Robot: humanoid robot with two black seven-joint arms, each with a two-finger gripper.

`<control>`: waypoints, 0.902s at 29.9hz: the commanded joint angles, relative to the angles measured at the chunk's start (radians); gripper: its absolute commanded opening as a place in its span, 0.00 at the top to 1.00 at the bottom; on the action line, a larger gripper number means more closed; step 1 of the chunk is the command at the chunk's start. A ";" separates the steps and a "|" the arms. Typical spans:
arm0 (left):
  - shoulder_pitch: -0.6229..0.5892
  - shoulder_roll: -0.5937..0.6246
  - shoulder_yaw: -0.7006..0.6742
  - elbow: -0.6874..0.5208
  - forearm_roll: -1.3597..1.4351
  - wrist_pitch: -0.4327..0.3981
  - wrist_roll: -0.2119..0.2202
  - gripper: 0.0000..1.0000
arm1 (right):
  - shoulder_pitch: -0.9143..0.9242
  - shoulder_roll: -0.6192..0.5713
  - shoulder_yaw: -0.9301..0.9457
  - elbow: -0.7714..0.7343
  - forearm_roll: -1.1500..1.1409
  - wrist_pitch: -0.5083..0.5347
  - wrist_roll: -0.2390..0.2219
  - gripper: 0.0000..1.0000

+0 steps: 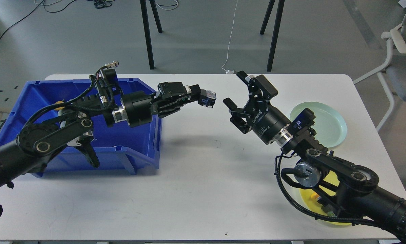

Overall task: Pass button and place on color plate
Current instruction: 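Lift the green button with the left gripper toward the right gripper, then grasp the green button with the right gripper from the left gripper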

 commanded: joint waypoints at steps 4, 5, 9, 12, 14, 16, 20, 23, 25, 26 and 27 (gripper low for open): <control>0.001 0.001 0.001 0.002 -0.002 0.000 0.000 0.89 | -0.010 0.081 -0.028 0.005 -0.021 -0.001 0.000 0.04; 0.001 0.001 0.001 0.002 -0.002 0.000 0.000 0.89 | -0.013 0.081 -0.026 0.007 -0.019 -0.001 0.000 0.05; 0.001 0.001 0.001 0.002 -0.002 0.000 0.000 0.88 | -0.021 0.081 -0.018 0.023 -0.017 -0.004 0.000 0.15; 0.003 0.001 0.001 0.002 -0.002 0.000 0.000 0.88 | -0.021 0.086 -0.015 0.017 -0.017 -0.012 0.000 0.18; 0.003 0.001 0.001 0.002 -0.004 0.000 0.000 0.88 | -0.020 0.092 -0.015 0.008 -0.017 -0.015 0.000 0.18; 0.006 0.001 0.001 0.005 -0.004 0.000 0.000 0.88 | -0.017 0.099 -0.015 -0.004 -0.019 -0.016 0.000 0.18; 0.009 0.000 -0.001 0.006 -0.005 0.000 0.000 0.88 | -0.013 0.127 -0.005 -0.049 -0.017 -0.016 0.000 0.27; 0.009 0.000 -0.001 0.011 -0.005 0.000 0.000 0.88 | -0.013 0.135 0.006 -0.055 -0.019 -0.013 0.000 0.50; 0.009 0.000 -0.001 0.012 -0.005 0.000 0.000 0.88 | -0.013 0.135 0.002 -0.053 -0.021 -0.010 0.000 0.78; 0.009 0.000 0.001 0.012 -0.005 0.000 0.000 0.88 | -0.012 0.136 0.002 -0.055 -0.022 -0.010 0.000 0.92; 0.009 0.000 0.001 0.012 -0.005 0.000 0.000 0.87 | -0.009 0.138 0.002 -0.056 -0.024 -0.018 0.000 1.00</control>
